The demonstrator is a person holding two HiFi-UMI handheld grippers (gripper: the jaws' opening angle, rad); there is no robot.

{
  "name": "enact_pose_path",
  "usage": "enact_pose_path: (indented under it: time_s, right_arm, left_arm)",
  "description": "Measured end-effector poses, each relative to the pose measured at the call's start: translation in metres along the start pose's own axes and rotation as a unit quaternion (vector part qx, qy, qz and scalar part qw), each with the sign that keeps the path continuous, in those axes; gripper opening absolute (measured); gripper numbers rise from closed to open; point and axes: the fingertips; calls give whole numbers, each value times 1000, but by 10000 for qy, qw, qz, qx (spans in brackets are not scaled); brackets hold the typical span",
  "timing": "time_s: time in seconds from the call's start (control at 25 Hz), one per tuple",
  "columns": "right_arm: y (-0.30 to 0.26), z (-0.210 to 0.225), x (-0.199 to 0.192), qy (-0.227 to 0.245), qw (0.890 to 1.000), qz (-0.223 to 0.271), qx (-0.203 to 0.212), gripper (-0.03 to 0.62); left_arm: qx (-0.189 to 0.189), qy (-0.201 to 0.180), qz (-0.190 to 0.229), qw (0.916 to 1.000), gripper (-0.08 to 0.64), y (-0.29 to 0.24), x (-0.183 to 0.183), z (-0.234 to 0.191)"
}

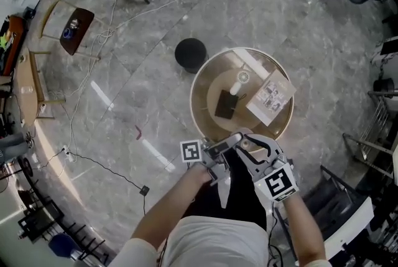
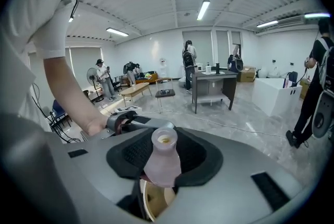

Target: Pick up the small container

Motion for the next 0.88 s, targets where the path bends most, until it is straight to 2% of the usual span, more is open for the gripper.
enact_pose_path:
  time_s: [0.2, 0.44, 0.72, 0.88]
  right_arm:
    - [30, -15, 27, -73, 9997, 139, -170, 150]
    - [52, -39, 34, -274, 9990, 271, -221, 150]
    - [85, -53, 61, -444, 9967, 540, -406, 150]
    - [107, -70, 67, -459, 9955, 647, -527, 150]
  left_arm:
    - [-69, 33, -219, 9997, 313, -8, -16, 42]
    - [5, 173, -462, 9988, 311, -5, -44, 60]
    - [83, 90, -731, 9973, 311, -12, -60, 101]
    - [102, 136, -858, 9962, 311, -14, -82, 121]
Point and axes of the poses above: the fingertips, and each gripper's own axes: y backward along the fingers, z to its right, x out of its top, and after that the axes turned 15 degrees about -z, right-handed
